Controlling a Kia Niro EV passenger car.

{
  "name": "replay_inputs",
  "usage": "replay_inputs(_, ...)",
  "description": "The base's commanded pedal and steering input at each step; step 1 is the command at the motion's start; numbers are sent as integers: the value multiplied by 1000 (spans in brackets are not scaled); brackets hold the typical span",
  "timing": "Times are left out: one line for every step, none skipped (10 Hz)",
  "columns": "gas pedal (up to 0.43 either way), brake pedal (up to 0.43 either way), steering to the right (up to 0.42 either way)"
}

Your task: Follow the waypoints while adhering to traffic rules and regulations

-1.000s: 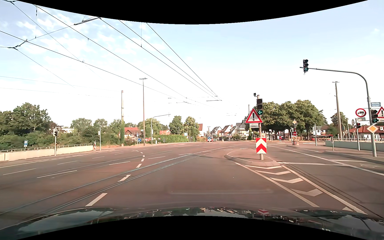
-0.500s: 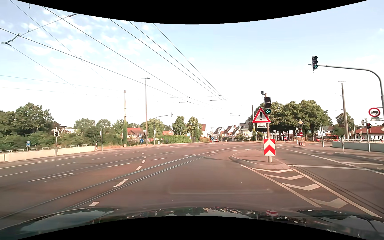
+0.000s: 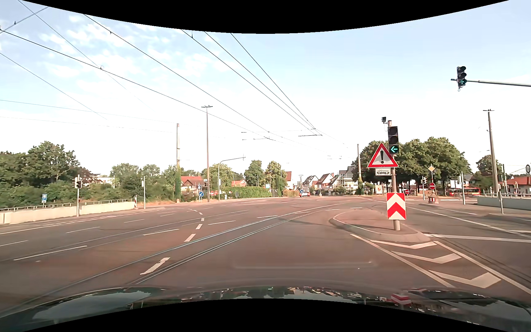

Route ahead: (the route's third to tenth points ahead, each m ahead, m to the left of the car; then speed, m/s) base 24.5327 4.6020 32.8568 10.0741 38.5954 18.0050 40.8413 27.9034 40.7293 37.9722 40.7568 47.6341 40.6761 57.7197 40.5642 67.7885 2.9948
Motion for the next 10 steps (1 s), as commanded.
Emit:
replay_inputs(429, 0, -93)
replay_inputs(429, 0, -92)
replay_inputs(421, 0, -92)
replay_inputs(421, 0, -91)
replay_inputs(421, 0, -91)
replay_inputs(421, 0, -91)
replay_inputs(421, 0, -88)
replay_inputs(421, 0, -81)
replay_inputs(421, 0, -77)
replay_inputs(409, 0, -76)
